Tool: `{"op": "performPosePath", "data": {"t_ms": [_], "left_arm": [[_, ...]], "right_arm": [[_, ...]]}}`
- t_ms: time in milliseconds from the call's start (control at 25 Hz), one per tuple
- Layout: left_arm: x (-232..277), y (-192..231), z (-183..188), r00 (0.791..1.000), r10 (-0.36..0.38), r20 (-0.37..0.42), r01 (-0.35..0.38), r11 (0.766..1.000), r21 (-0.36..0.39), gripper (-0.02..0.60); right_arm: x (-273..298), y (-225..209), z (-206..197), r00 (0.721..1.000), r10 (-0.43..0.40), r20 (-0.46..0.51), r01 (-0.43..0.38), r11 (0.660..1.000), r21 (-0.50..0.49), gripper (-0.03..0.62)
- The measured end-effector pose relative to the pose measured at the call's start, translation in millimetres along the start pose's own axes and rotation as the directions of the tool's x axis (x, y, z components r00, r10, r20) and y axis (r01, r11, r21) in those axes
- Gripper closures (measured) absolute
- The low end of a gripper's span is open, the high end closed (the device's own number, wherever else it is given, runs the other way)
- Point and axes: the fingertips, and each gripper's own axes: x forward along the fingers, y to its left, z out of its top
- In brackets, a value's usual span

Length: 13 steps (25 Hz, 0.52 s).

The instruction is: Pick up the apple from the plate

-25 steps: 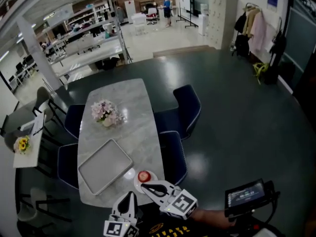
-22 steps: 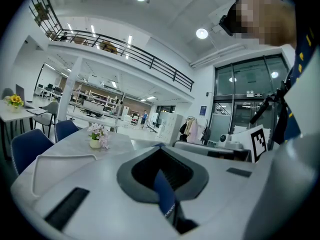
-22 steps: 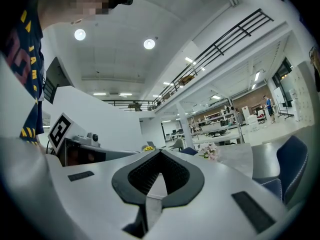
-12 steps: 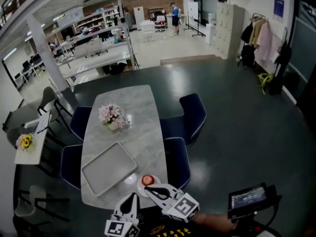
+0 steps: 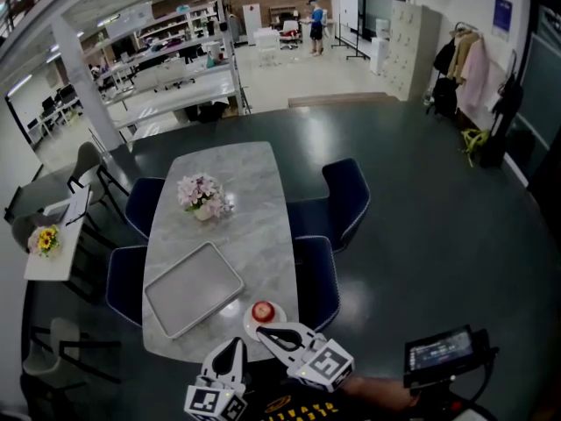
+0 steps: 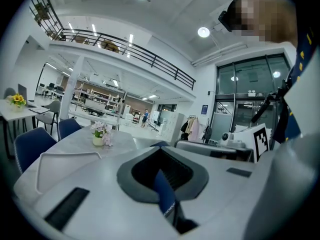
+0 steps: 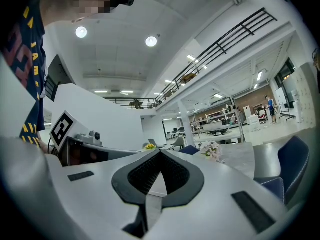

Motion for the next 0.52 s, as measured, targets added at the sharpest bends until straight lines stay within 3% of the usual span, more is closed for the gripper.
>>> {"op": "performPosePath", "data": {"t_ms": [280, 360, 520], "left_arm": [[2, -9, 13, 1.000, 0.016, 0.024, -0.015, 1.000, -0.022, 0.581], [20, -6, 23, 0.998, -0.006, 0.064, 0.007, 1.000, -0.015, 0.581], [60, 8, 36, 0.991, -0.060, 0.116, 0.055, 0.997, 0.046, 0.581]], "right_arm": [[-3, 3, 2, 1.000, 0.000, 0.001, 0.000, 1.000, 0.020, 0.589], [2, -14, 10, 0.999, -0.022, 0.026, 0.021, 0.999, 0.033, 0.589], [16, -56, 25, 0.996, -0.062, 0.070, 0.065, 0.997, -0.048, 0.589]]}}
